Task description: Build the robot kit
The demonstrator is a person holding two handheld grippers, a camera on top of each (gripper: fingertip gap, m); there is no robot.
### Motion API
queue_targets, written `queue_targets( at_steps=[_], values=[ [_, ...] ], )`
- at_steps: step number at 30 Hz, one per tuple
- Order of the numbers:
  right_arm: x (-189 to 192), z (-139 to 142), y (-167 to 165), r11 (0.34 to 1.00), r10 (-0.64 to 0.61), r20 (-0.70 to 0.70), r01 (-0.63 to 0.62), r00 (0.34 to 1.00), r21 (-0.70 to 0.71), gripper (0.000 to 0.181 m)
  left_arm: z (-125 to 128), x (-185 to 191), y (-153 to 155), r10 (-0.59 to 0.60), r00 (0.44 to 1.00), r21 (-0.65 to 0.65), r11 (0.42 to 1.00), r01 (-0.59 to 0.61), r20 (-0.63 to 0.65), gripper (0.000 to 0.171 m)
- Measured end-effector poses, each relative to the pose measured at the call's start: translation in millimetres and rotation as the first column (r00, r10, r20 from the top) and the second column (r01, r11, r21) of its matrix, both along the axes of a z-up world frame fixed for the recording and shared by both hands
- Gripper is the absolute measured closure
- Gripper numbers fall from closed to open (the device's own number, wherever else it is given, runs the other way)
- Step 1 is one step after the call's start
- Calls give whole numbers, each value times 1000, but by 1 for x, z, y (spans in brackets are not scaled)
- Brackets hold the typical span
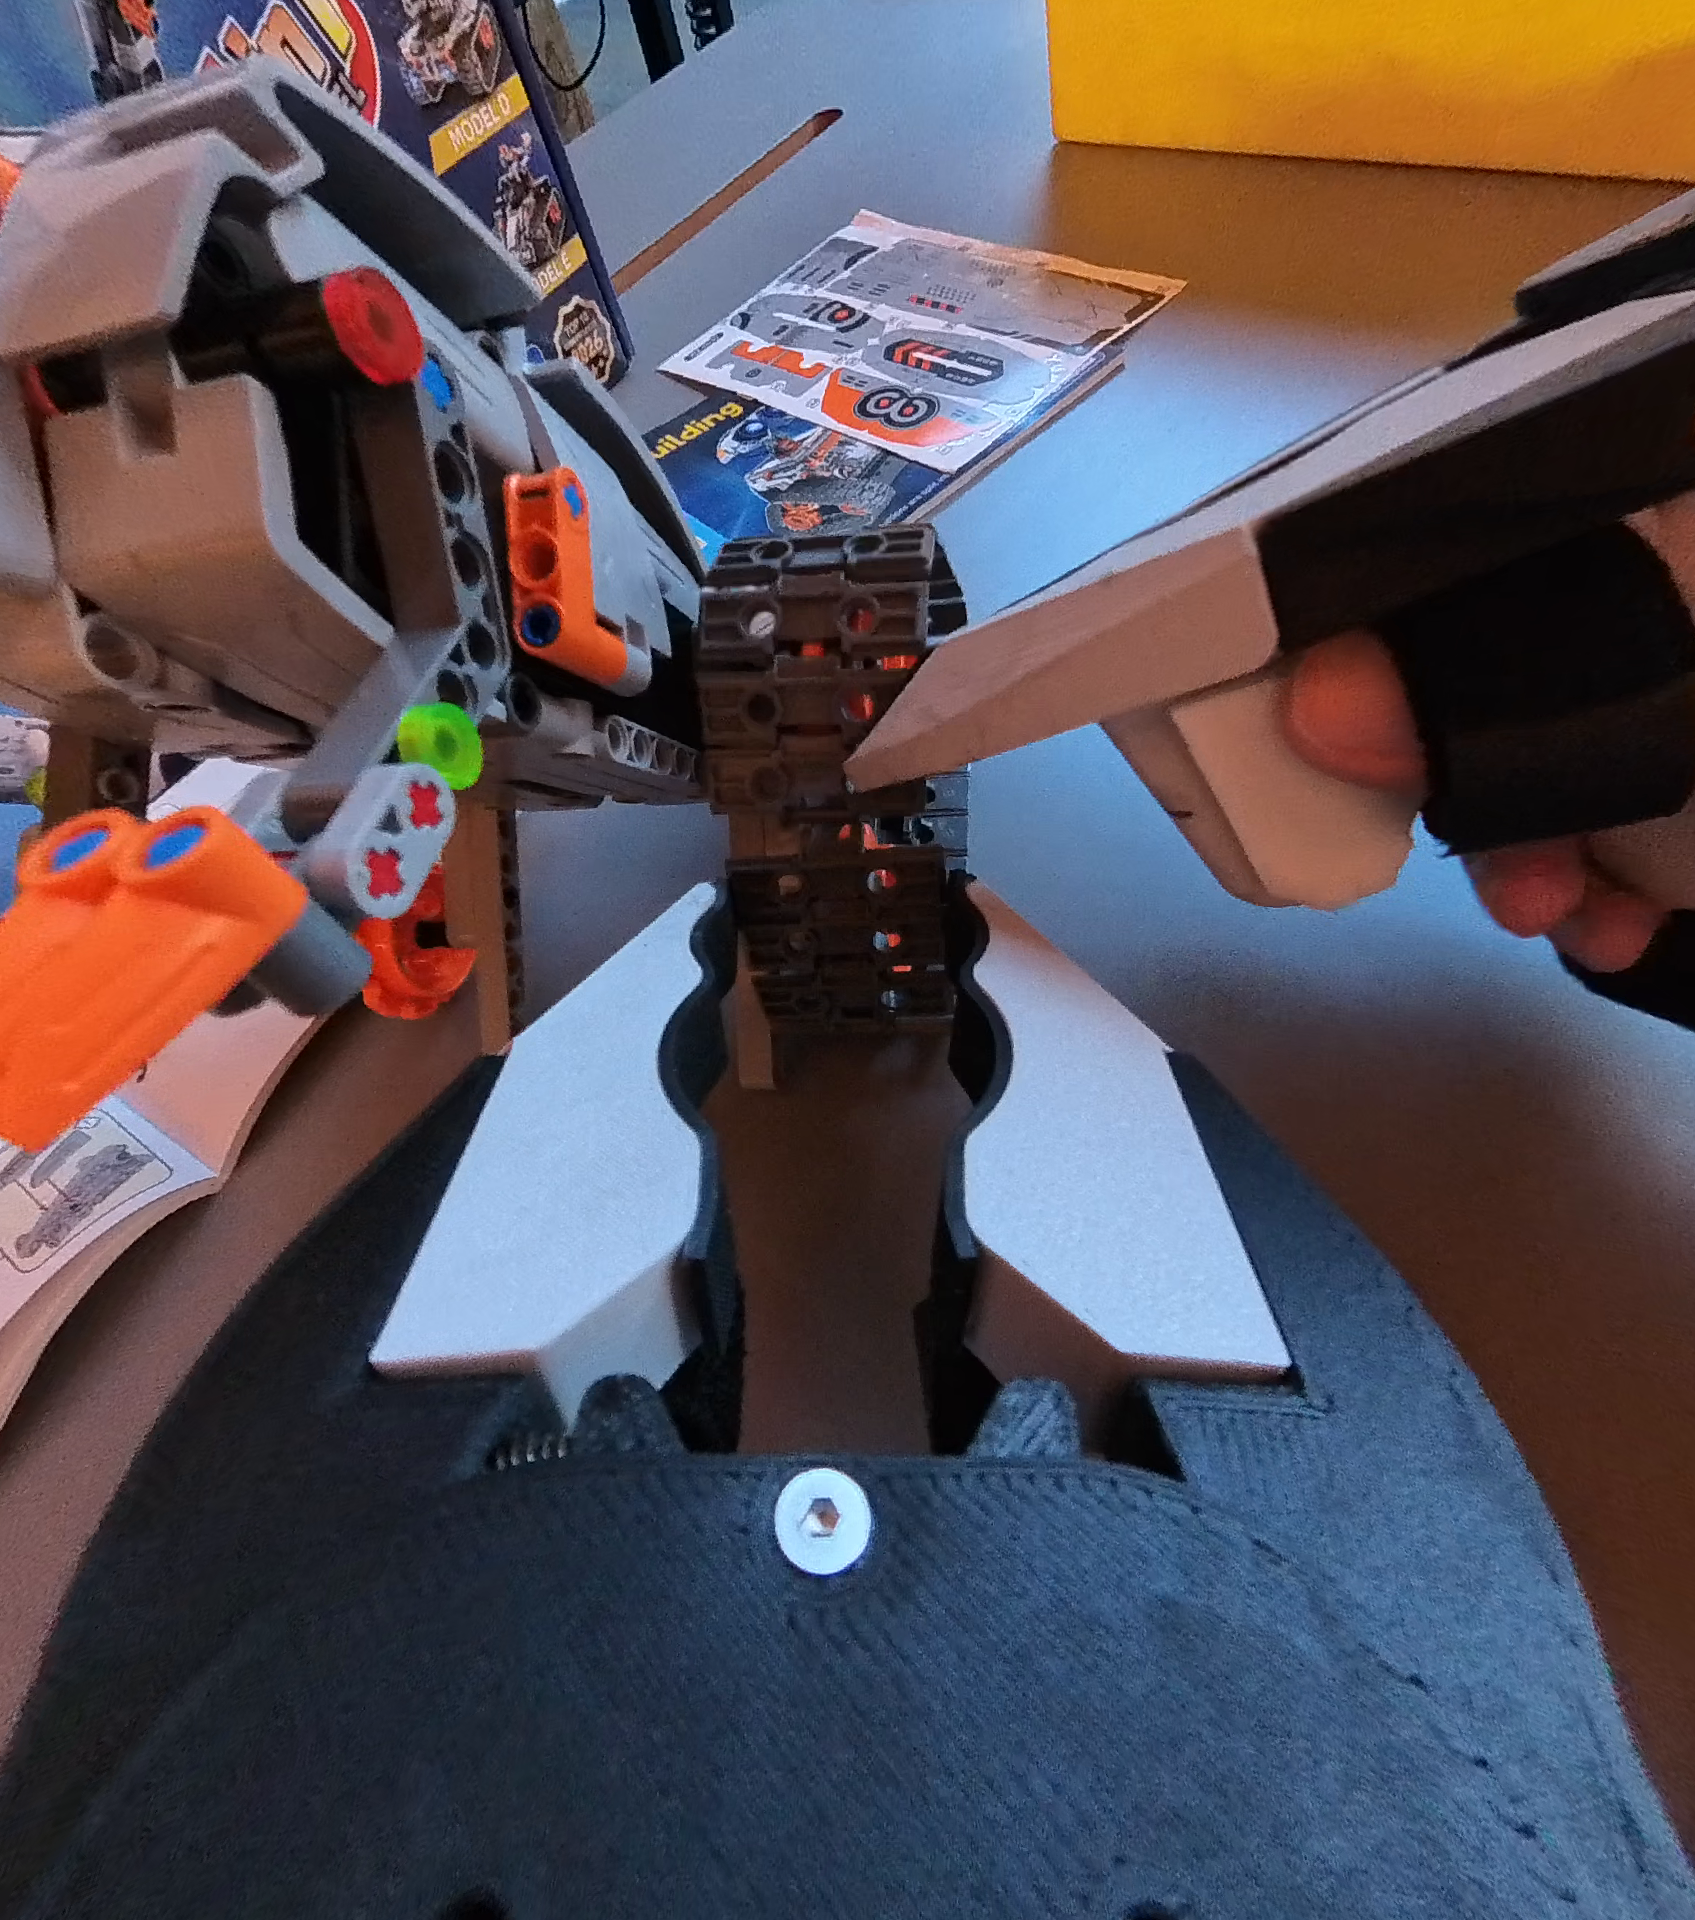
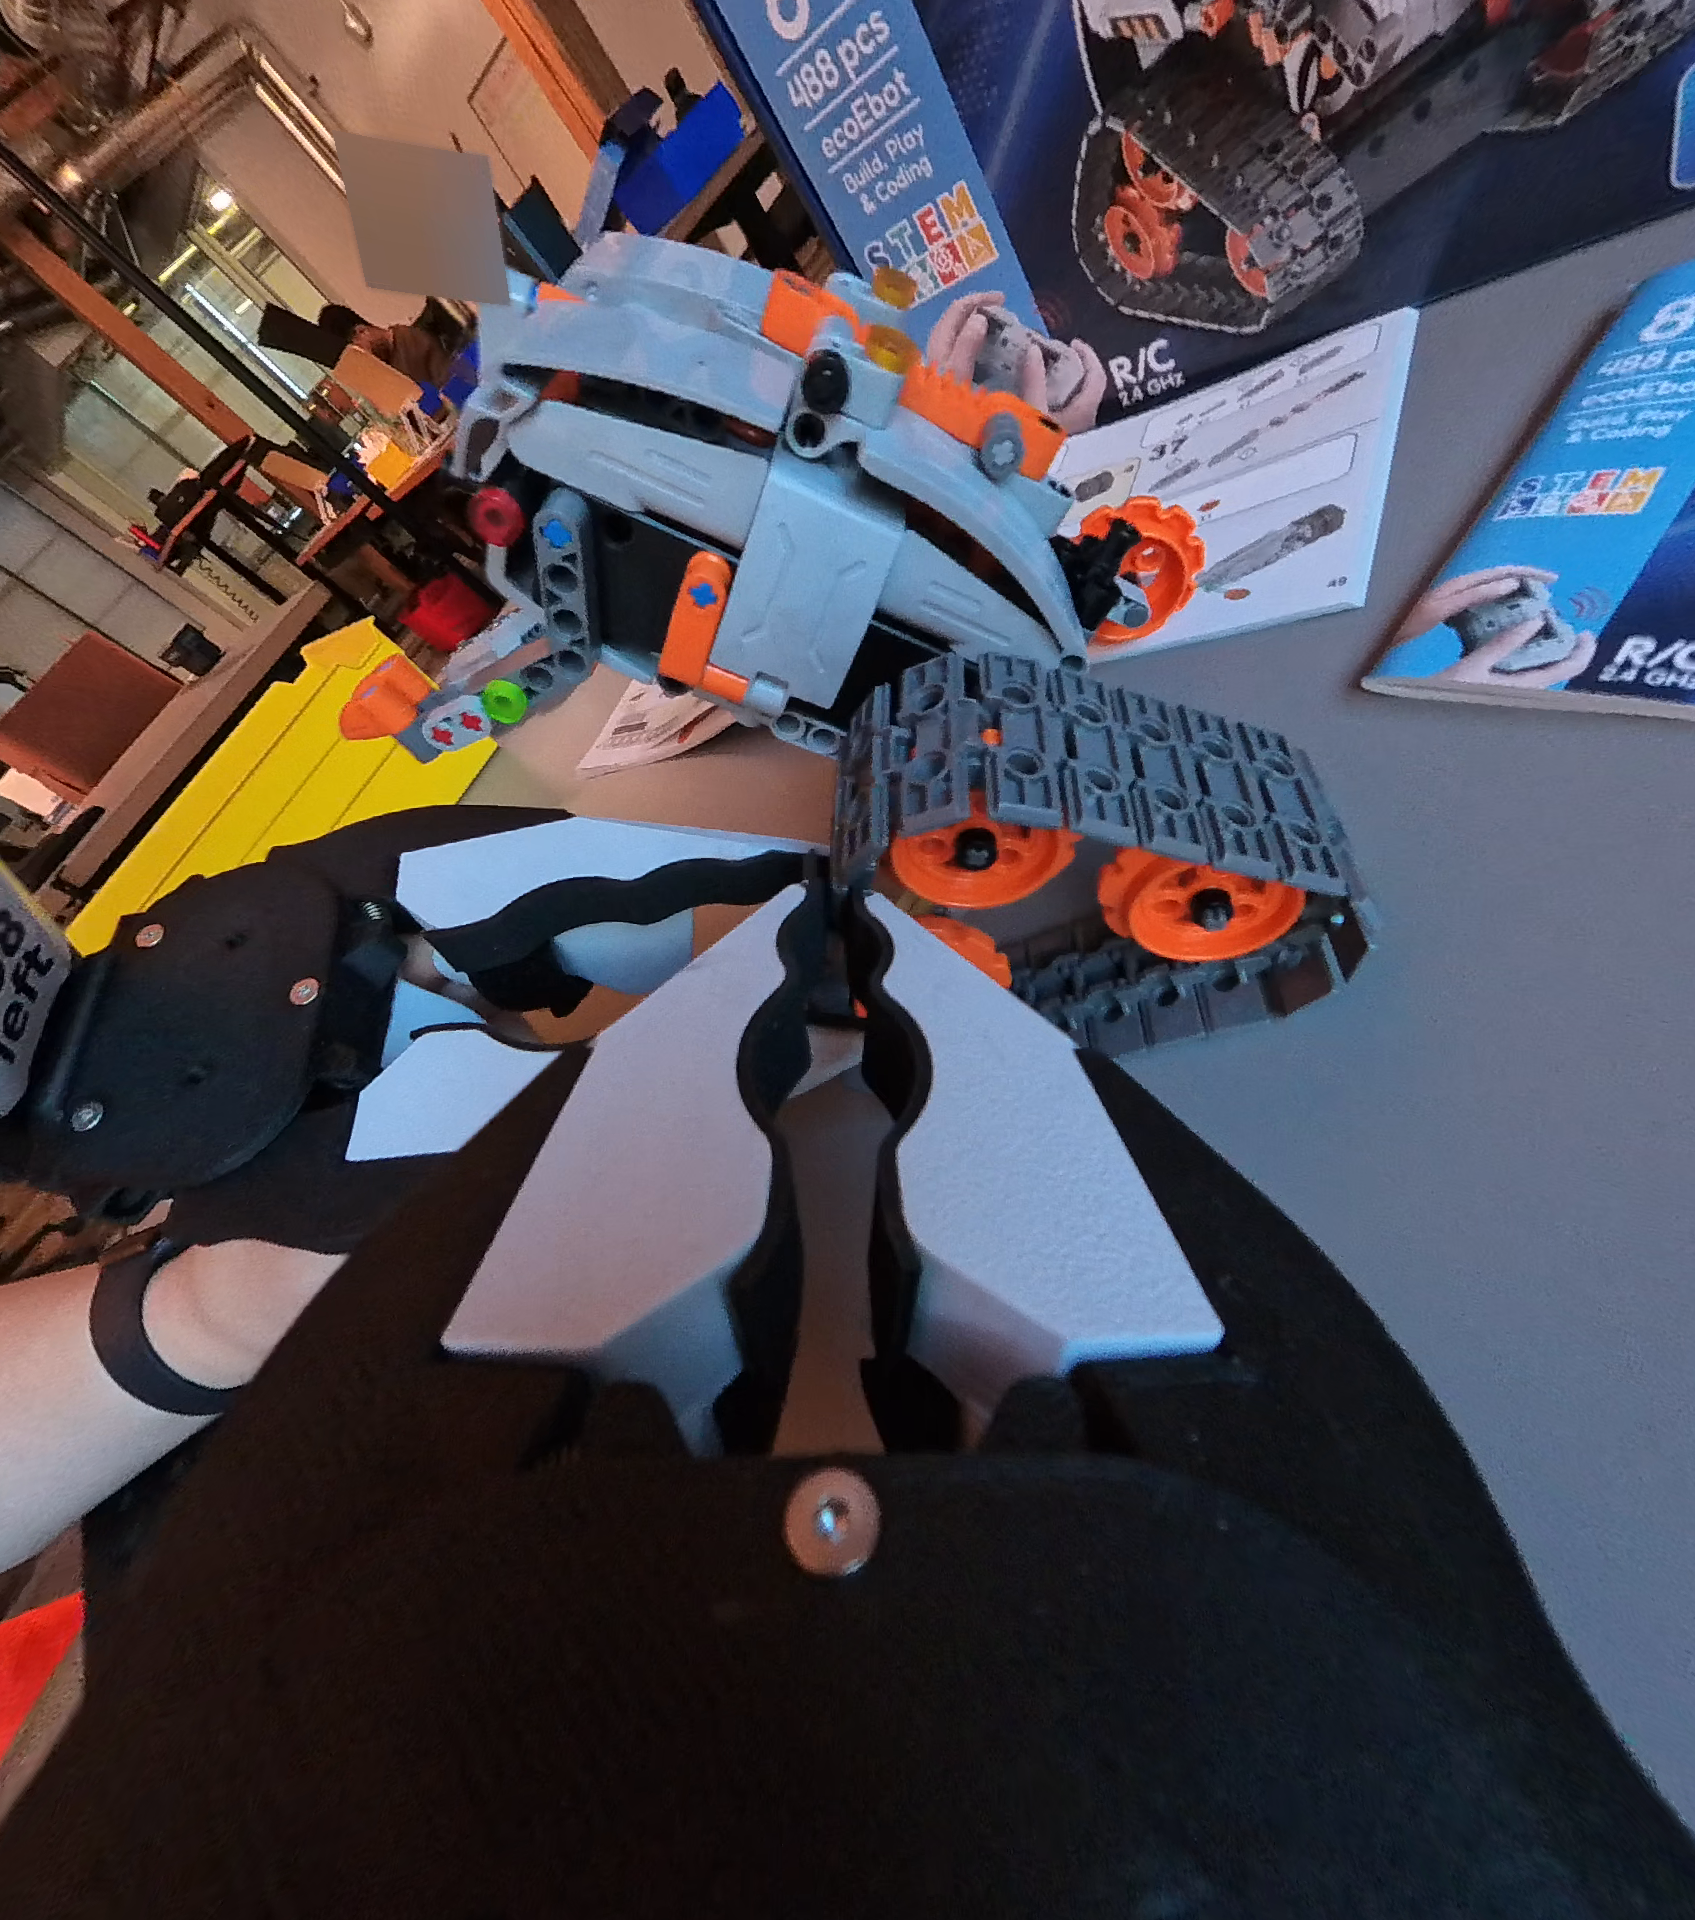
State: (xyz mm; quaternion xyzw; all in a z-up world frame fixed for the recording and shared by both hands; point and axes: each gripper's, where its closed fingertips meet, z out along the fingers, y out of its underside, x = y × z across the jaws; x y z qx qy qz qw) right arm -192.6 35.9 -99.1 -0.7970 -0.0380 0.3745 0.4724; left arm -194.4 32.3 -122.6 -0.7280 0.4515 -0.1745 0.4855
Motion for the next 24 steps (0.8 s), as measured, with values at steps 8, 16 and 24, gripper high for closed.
queue_targets(
  at_steps=[8,16,24],
  values=[
    [-3,-1,-3,996,89,-55,-89,995,2,181,0,0,0,-5,1000,7,1000,5,14,133],
    [-3,-1,-7,983,160,-124,-170,979,-69,181,0,0,-2,-19,1000,38,999,19,11,133],
    [-4,-2,-8,974,191,-105,-202,976,-106,181,1,0,-2,-16,1000,67,998,15,10,133]
  ],
)
